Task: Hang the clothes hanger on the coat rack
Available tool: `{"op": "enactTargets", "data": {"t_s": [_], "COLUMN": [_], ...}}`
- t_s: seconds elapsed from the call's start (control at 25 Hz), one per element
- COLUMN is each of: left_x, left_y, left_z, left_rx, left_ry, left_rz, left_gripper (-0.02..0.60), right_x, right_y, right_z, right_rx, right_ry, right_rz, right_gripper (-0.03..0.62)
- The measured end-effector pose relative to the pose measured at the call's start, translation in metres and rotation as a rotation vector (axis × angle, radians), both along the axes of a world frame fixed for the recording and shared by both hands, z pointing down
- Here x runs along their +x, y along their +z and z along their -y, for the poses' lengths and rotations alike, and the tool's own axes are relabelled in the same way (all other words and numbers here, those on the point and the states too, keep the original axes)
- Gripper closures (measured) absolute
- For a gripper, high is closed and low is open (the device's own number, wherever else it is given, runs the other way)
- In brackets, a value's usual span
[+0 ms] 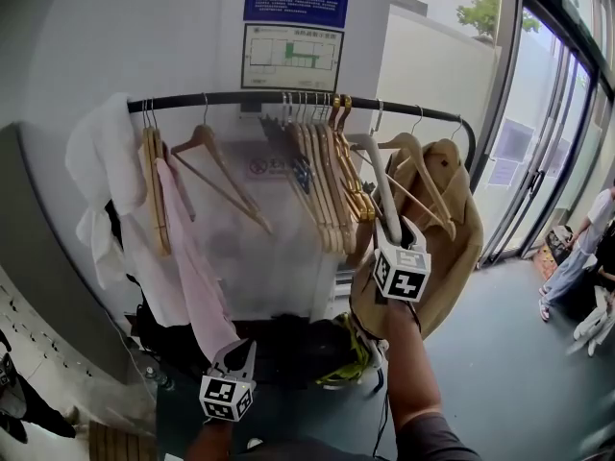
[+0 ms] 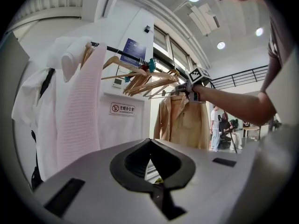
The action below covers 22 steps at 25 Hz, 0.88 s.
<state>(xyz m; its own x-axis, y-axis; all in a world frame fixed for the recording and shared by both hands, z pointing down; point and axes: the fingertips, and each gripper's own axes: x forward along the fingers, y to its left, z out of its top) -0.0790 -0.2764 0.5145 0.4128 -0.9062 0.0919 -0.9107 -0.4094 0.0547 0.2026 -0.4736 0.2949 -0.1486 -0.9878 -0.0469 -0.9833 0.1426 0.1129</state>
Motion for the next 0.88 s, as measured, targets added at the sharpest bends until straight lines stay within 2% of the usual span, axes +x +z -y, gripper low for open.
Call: {"op": "enactTargets", "data": {"t_s": [0.2,0.4,0.44,0.48,0.56,0.72,0.88], "left_x": [0.018,0.032,0.033,0.035,0.036,0.034,0.035], "left_y": [0.001,0.001,0.001,0.001,0.0,0.006,0.005], "left_z": [0.003,0.011,0.011,0.012,0.013,0.012,0.014], "left_rx": [-0.008,-0.006,-0.004,-0.001,0.003,-0.01,-0.012], "left_ry": [0.047,0.085,0.089,0.093,0.1,0.102,0.109], "left_rz": [-0.005,-0.013,-0.016,-0.018,-0.018,-0.017,-0.014], "left_gripper": [0.575,0.575,0.575,0.575,0.575,0.575,0.575], "right_x": [-0.001,-0.024,-0.028,-0.033,-0.045,-0.062,-0.07], "right_y": [0.038,0.139,0.161,0.181,0.215,0.248,0.243], "right_z": [-0.063,-0.116,-0.127,-0.139,-0.161,-0.197,-0.196], "right_rx": [0.012,-0.104,-0.124,-0.14,-0.166,-0.197,-0.183], "right_ry": [-0.003,-0.053,-0.053,-0.053,-0.064,-0.11,-0.135], "right_rz": [0.037,0.062,0.06,0.046,-0.012,-0.039,-0.047], "right_gripper": [0.39,0.395,0.429,0.519,0.579,0.58,0.58]}}
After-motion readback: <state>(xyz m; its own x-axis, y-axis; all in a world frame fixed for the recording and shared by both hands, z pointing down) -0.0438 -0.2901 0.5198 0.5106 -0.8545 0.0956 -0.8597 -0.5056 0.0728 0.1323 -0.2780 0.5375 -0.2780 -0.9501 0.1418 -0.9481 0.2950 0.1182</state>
